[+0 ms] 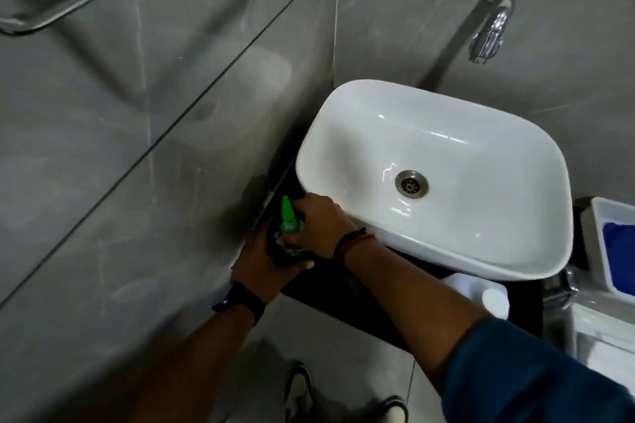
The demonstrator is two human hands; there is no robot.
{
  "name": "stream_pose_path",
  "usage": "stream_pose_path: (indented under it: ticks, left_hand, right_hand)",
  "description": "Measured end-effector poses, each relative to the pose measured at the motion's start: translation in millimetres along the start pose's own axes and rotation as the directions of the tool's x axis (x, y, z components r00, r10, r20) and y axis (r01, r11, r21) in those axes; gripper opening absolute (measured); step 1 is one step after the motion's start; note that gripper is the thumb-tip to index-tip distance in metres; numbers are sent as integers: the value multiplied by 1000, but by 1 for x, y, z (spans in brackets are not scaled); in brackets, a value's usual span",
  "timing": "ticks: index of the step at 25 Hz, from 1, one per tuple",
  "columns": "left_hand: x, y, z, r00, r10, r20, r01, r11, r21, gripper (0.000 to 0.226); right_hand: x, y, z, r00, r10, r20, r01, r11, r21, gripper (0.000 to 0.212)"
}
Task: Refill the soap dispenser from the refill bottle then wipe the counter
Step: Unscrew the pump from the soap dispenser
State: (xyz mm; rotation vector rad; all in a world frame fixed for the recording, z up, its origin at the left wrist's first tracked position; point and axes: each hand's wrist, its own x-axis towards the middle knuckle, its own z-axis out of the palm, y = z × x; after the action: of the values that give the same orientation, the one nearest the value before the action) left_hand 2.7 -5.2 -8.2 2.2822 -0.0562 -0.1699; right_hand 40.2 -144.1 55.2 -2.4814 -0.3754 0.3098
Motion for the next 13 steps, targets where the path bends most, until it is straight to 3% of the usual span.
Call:
stream_pose_path:
  ticks: [3,5,6,8,10,11,12,13]
  left_hand:
    - [2,-4,22,998,51,-40,-54,995,-84,76]
    - [12,0,23,989,115,-95,-116,993,-5,70]
    - [17,8,25,984,155,-86,-162,983,-86,65]
    - [18,30,25,992,88,-86,-121,833,-539,53]
    - [15,46,26,972,135,-191,-158,981,-110,55]
    - [14,57,27,948,74,-308,-90,995,-38,56]
    - [12,69,27,919,32,-394,-68,995,-77,53]
    - [11,81,25,900,78,-428,-114,992,-57,49]
  right_hand:
    - [-4,-2,6,985,91,-145,-83,995,57,34]
    - [-7,-3,-3,960,128,-250,-96,986,139,39]
    - [-9,-4,-10,946,132,-297,-84,982,168,39]
    - [-13,-8,-21,922,133,-364,-59,976,207,36]
    - [-20,-10,-33,906,117,-407,-19,971,237,29]
    - [-25,-10,-40,903,102,-416,0,971,238,24]
    - [-29,-9,-47,905,79,-418,19,974,226,20]
    - [-34,-8,-54,913,47,-405,44,976,213,17]
